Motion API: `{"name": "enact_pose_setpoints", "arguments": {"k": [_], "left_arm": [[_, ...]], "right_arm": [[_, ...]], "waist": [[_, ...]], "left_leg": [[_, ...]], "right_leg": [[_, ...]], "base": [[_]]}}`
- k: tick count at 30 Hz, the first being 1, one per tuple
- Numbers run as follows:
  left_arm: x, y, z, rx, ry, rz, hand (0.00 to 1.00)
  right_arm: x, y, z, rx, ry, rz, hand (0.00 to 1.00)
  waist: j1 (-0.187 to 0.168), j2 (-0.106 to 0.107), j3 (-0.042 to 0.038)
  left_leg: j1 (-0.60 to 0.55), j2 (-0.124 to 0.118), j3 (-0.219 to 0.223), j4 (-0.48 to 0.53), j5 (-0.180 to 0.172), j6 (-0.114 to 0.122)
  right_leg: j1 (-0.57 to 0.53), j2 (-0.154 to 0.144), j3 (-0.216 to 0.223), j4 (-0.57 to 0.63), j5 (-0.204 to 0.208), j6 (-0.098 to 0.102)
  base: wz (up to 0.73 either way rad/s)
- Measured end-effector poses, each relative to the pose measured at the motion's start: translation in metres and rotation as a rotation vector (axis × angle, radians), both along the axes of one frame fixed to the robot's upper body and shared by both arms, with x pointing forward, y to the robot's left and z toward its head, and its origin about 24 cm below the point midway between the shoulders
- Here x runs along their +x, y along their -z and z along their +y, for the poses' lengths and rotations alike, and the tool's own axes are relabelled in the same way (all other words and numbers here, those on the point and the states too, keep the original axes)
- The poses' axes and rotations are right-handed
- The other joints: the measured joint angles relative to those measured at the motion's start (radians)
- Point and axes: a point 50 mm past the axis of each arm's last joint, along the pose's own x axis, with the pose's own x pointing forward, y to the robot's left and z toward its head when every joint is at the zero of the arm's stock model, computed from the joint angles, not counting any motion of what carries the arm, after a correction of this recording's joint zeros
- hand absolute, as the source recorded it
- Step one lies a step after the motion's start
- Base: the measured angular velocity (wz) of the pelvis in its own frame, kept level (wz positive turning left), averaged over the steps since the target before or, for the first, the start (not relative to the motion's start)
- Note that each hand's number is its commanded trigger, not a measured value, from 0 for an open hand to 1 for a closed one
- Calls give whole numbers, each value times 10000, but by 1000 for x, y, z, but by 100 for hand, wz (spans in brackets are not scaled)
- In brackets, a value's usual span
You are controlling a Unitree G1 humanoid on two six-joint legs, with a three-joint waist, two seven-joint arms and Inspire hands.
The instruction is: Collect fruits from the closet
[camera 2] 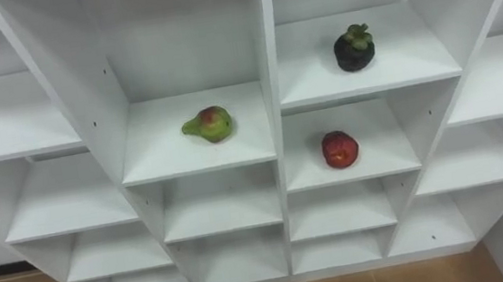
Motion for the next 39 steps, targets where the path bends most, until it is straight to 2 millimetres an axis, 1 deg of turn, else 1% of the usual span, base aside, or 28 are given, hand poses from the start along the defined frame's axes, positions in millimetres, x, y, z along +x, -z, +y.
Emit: {"name": "enact_pose_setpoints", "arguments": {"k": [1,4,5,7,8,10,12,13,14,17,19,20,22,23,25,27,28,29,31,33,35,39], "left_arm": [[2,0,0,35,14,-97,100],[6,-1,0,80,96,-417,100],[6,-1,-1,85,104,-489,100],[8,-2,-1,184,103,-781,100],[9,-2,-1,210,108,-836,100],[10,-4,0,307,-67,-1080,100],[11,-5,1,365,-203,-1231,100],[13,-7,1,438,-143,-1442,100],[15,-7,1,465,-96,-1540,100],[23,-11,1,453,-111,-2094,100],[26,-12,-1,218,-380,-2505,100],[25,-12,-2,190,-438,-2550,100],[27,-13,-2,79,-460,-2791,100],[27,-13,-2,62,-448,-2831,100],[31,-13,-3,-34,-323,-2938,100],[31,-13,-4,-116,-269,-2899,100],[30,-13,-5,-147,-298,-2890,100],[30,-13,-5,-148,-308,-2879,100],[25,-11,-4,-138,-375,-2697,100],[23,-11,-1,-103,-464,-2619,100],[23,-11,1,-67,-496,-2637,100],[21,-11,3,-37,-230,-2479,100]], "right_arm": [[9,-2,0,-52,75,-532,0],[26,-8,2,-57,375,-1832,0],[30,-9,3,-44,420,-2080,0],[40,-16,5,-42,586,-3104,0],[42,-19,6,-70,580,-3363,0],[52,-30,9,-180,508,-4420,0],[57,-36,14,-202,492,-5000,0],[61,-43,16,-169,403,-5431,0],[64,-46,17,-150,353,-5652,0],[77,-61,23,-86,105,-6672,0],[89,-80,30,2,-208,-7787,0],[92,-85,30,21,-245,-8077,0],[103,-107,33,0,-323,-9249,0],[106,-113,34,12,-362,-9578,0],[116,-131,37,-13,-440,-10680,0],[121,-143,39,-55,-448,-11316,0],[124,-149,39,-102,-445,-11746,0],[126,-152,40,-134,-447,-11927,0],[131,-160,40,-305,-516,-12418,0],[137,-166,41,-541,-697,-12745,0],[141,-171,41,-730,-831,-13006,0],[157,-191,43,-891,-901,-14083,0]], "waist": [[-2,2,7],[-12,-2,7],[-11,-4,13],[-12,1,9],[-12,-1,3],[-33,10,-26],[-36,9,-43],[-32,22,-49],[-29,25,-39],[-35,0,-44],[-50,9,-45],[-51,13,-46],[-73,18,-39],[-81,37,-27],[-76,51,-25],[-58,85,-28],[-43,92,-45],[-31,106,-44],[15,151,-76],[-15,186,-54],[-5,169,-58],[16,100,-47]], "left_leg": [[-17,4,23,-10,0,0],[-16,0,29,-52,-1,0],[-26,-1,35,-53,-1,-1],[-69,-3,63,-52,-1,-1],[-84,-3,83,-52,-1,-1],[-144,1,138,-50,0,-1],[-179,8,226,-48,0,-1],[-214,10,261,-48,0,-1],[-222,9,262,-48,0,-1],[-195,3,264,-49,0,-1],[-176,4,362,-50,0,-1],[-176,5,387,-50,0,-1],[-200,5,395,-55,0,-1],[-209,6,406,-55,0,-1],[-217,4,423,-54,-1,-1],[-234,1,434,-54,-1,-1],[-273,5,446,-55,-1,-1],[-293,10,478,-55,0,-1],[-344,20,534,-54,0,0],[-344,28,530,-54,1,0],[-340,35,530,-53,1,0],[-329,54,519,-50,3,3]], "right_leg": [[-49,12,72,-2,10,-2],[-105,17,94,-17,17,4],[-117,16,91,-14,23,8],[-142,19,93,-13,42,9],[-156,18,95,-15,42,9],[-198,18,96,-33,42,8],[-231,18,86,-35,42,7],[-282,14,92,-32,42,7],[-297,12,95,-31,44,5],[-300,6,146,-18,45,3],[-316,4,226,-16,50,8],[-315,4,233,-18,60,9],[-343,6,240,-22,73,13],[-353,6,243,-24,75,14],[-364,7,248,-28,79,18],[-390,5,249,-21,84,24],[-441,8,254,-3,91,22],[-469,11,270,7,94,20],[-483,25,328,51,122,21],[-530,28,344,130,123,20],[-531,32,343,150,126,15],[-507,44,313,200,150,5]], "base": [[-16],[-5],[0],[0],[0],[0],[0],[0],[-4],[-5],[-11],[-9],[-2],[0],[0],[0],[0],[0],[-7],[-4],[0],[0]]}}
